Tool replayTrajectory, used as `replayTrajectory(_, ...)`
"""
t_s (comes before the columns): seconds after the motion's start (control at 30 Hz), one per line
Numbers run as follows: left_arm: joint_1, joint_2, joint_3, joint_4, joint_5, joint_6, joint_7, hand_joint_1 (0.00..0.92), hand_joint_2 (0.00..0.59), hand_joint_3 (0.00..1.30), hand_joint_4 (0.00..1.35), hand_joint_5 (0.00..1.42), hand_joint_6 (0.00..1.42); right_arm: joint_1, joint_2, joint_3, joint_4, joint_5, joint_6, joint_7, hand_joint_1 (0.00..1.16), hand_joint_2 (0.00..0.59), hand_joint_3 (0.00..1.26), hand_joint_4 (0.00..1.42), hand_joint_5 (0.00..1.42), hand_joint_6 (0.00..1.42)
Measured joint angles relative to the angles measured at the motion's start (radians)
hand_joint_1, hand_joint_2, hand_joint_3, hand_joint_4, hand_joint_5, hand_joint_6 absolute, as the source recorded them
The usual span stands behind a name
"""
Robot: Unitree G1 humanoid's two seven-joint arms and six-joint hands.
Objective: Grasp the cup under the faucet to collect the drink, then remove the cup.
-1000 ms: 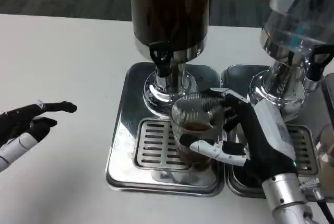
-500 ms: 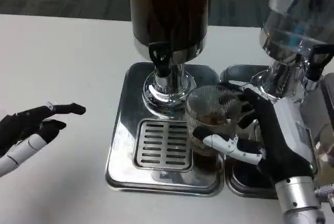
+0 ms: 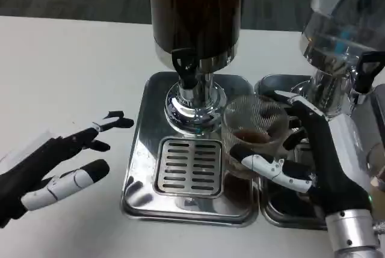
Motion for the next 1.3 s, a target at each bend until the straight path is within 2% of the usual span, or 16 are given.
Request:
replayTrajectory(0.2, -0.021, 0.001, -0.011, 0.005, 0.087, -0.052, 0.054, 0.0, 0.123, 0.06, 0.0, 0.0, 0.18, 0.018, 0.002, -0.007, -0.042, 0.003, 0.003, 0.017, 0.79, 0.178, 0.56, 0.61, 0.74, 0.84)
replayTrajectory(0.37, -0.025, 0.021, -0.011, 0.004, 0.195, -0.113, 0.136, 0.0, 0.117, 0.05, 0.0, 0.0, 0.14, 0.038, 0.003, -0.011, -0.078, 0.021, 0.003, 0.04, 0.79, 0.177, 0.56, 0.61, 0.75, 0.86)
replayTrajectory(0.63, -0.026, 0.049, -0.015, 0.004, 0.276, -0.154, 0.193, 0.0, 0.107, 0.04, 0.0, 0.0, 0.13, 0.076, 0.002, -0.012, -0.136, 0.024, 0.01, 0.078, 0.81, 0.172, 0.57, 0.61, 0.77, 0.88)
replayTrajectory(0.93, -0.007, 0.064, -0.019, -0.035, 0.275, -0.175, 0.221, 0.0, 0.105, 0.03, 0.0, 0.0, 0.12, 0.153, -0.012, -0.016, -0.239, 0.033, 0.014, 0.126, 0.81, 0.172, 0.58, 0.62, 0.78, 0.89)
replayTrajectory(1.3, 0.162, 0.095, -0.001, -0.251, 0.222, -0.184, 0.224, 0.0, 0.103, 0.03, 0.0, 0.0, 0.12, 0.278, -0.028, -0.011, -0.384, 0.056, 0.011, 0.186, 0.82, 0.169, 0.58, 0.62, 0.78, 0.89)
